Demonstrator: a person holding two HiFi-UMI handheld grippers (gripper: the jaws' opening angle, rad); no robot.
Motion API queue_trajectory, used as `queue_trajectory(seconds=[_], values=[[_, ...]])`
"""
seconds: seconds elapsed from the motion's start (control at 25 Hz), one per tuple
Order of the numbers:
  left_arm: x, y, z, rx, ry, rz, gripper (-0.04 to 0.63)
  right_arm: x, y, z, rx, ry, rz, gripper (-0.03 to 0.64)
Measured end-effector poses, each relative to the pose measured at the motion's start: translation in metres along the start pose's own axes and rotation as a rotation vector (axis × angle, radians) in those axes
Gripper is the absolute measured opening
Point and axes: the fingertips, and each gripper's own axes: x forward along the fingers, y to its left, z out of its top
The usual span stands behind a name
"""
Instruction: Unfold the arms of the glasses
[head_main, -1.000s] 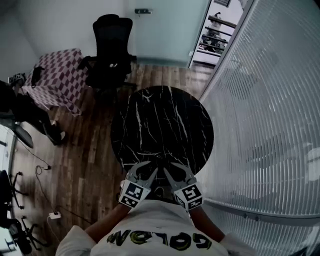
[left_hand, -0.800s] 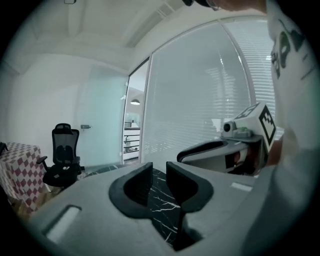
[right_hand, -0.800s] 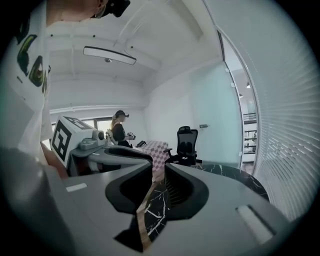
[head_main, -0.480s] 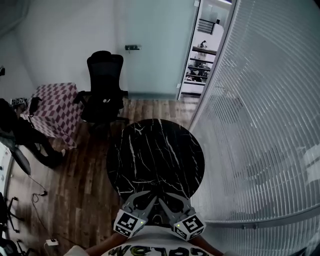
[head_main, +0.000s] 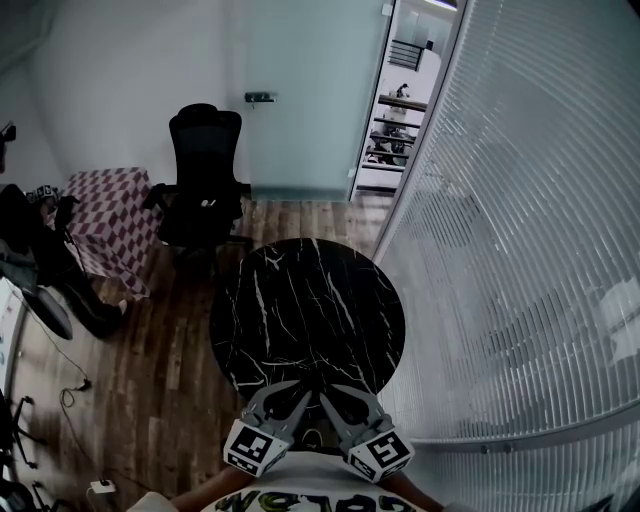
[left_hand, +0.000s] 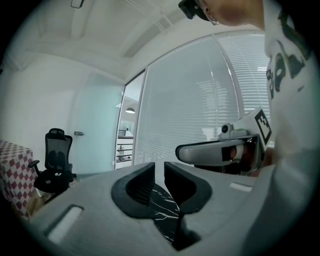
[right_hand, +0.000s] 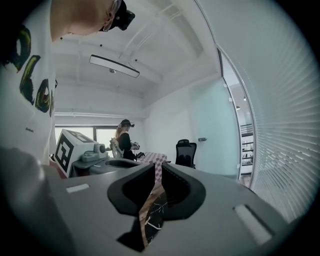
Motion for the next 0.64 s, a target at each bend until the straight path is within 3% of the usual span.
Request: queue_trajectory(seconds=[0.64], values=[[-0.001, 0.020, 0.006, -0.015, 0.013, 0.012, 0.063, 0.021, 0.002, 0.010, -0.018, 0.021, 0.024, 0.044]])
